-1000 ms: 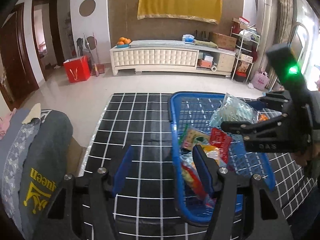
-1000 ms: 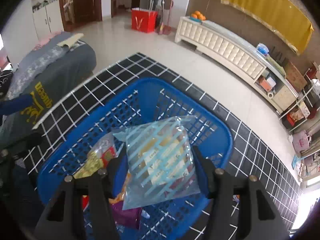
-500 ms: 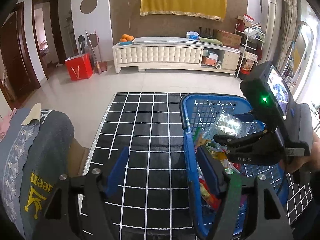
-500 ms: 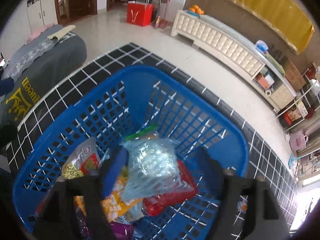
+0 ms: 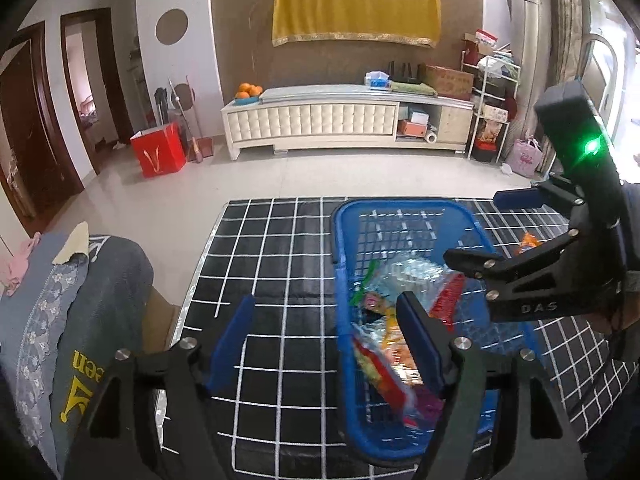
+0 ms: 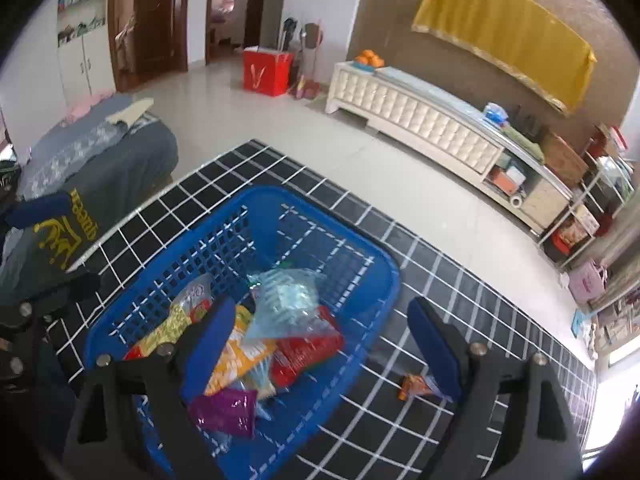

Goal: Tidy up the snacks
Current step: 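Lower the clear striped bag into the basket and open the right gripper, then move the left gripper to the orange candy bar while the right gripper approaches the purple Doublemint tube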

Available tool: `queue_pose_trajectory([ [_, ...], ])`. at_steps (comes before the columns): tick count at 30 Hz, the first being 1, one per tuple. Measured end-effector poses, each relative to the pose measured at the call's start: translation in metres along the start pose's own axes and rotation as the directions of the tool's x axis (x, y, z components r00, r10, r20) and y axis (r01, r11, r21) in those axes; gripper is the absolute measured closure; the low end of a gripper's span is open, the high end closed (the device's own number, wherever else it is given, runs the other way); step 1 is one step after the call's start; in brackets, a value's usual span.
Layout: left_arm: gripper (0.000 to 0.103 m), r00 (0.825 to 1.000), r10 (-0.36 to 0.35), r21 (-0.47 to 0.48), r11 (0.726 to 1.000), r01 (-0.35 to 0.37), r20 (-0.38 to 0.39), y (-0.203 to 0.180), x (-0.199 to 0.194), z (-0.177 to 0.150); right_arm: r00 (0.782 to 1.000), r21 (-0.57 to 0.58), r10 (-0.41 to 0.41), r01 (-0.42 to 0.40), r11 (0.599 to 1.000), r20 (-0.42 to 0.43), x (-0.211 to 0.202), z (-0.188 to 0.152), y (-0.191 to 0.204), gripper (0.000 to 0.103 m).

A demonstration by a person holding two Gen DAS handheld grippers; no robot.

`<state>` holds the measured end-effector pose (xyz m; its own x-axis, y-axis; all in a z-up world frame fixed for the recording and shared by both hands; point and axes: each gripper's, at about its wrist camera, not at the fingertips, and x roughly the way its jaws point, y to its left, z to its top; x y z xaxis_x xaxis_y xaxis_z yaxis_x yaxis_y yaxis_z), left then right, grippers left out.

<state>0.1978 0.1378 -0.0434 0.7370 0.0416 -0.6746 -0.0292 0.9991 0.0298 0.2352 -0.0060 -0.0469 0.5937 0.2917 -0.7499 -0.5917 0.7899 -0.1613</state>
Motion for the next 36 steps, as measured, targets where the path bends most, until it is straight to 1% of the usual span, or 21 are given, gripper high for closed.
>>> queue_pose_trajectory([
  [7,0.032,0.999,-0.02,0.05,0.999,0.018,0.029,-0.037,-0.026,0.007,0.998,0.043,-0.041,0.038,0.998,0.054,-0.051,-0.023,-0.026,0.012],
  [9,0.024,0.999,-0.023,0.067,0.998,0.021,0.036,-0.048,-0.03,0.01,0.997,0.058,-0.049,0.046,0.997,0.058,-0.064,-0.033,-0.035,0.012],
  [10,0.024,0.999,-0.027,0.076,0.997,0.024,0.044,-0.054,-0.033,0.011,0.997,0.067,-0.052,0.048,0.997,0.062,-0.069,-0.038,-0.04,0.012],
  [17,0.024,0.996,-0.073,0.137,0.988,0.067,0.044,-0.106,-0.044,0.015,0.994,0.156,-0.092,0.082,0.984,0.062,-0.094,-0.071,-0.079,0.012],
  [20,0.02,0.995,-0.094,0.163,0.983,0.087,0.04,-0.128,-0.043,0.017,0.993,0.188,-0.106,0.095,0.977,0.048,-0.096,-0.089,-0.097,0.012],
  [23,0.02,0.993,-0.113,0.18,0.978,0.106,0.029,-0.149,-0.039,0.017,0.994,0.219,-0.106,0.096,0.971,0.032,-0.093,-0.103,-0.112,0.011],
  [28,0.016,0.994,-0.113,0.231,0.967,0.109,0.002,-0.183,-0.025,0.014,0.994,0.267,-0.104,0.096,0.959,0.016,-0.087,-0.124,-0.138,0.011],
  [31,0.01,0.994,-0.112,0.276,0.955,0.109,-0.006,-0.206,-0.013,0.015,0.994,0.302,-0.107,0.098,0.948,0.014,-0.086,-0.138,-0.156,0.011],
  [33,0.0,0.995,-0.101,0.279,0.955,0.104,-0.023,-0.219,-0.003,0.017,0.992,0.329,-0.119,0.1,0.939,0.037,-0.085,-0.15,-0.165,0.011],
  [35,0.0,0.993,-0.106,0.277,0.954,0.114,-0.041,-0.232,0.007,0.018,0.991,0.339,-0.133,0.116,0.933,0.027,-0.082,-0.16,-0.171,0.011],
  [36,0.0,0.991,-0.125,0.271,0.953,0.135,-0.053,-0.238,0.013,0.018,0.99,0.347,-0.141,0.127,0.929,0.014,-0.079,-0.166,-0.176,0.011],
])
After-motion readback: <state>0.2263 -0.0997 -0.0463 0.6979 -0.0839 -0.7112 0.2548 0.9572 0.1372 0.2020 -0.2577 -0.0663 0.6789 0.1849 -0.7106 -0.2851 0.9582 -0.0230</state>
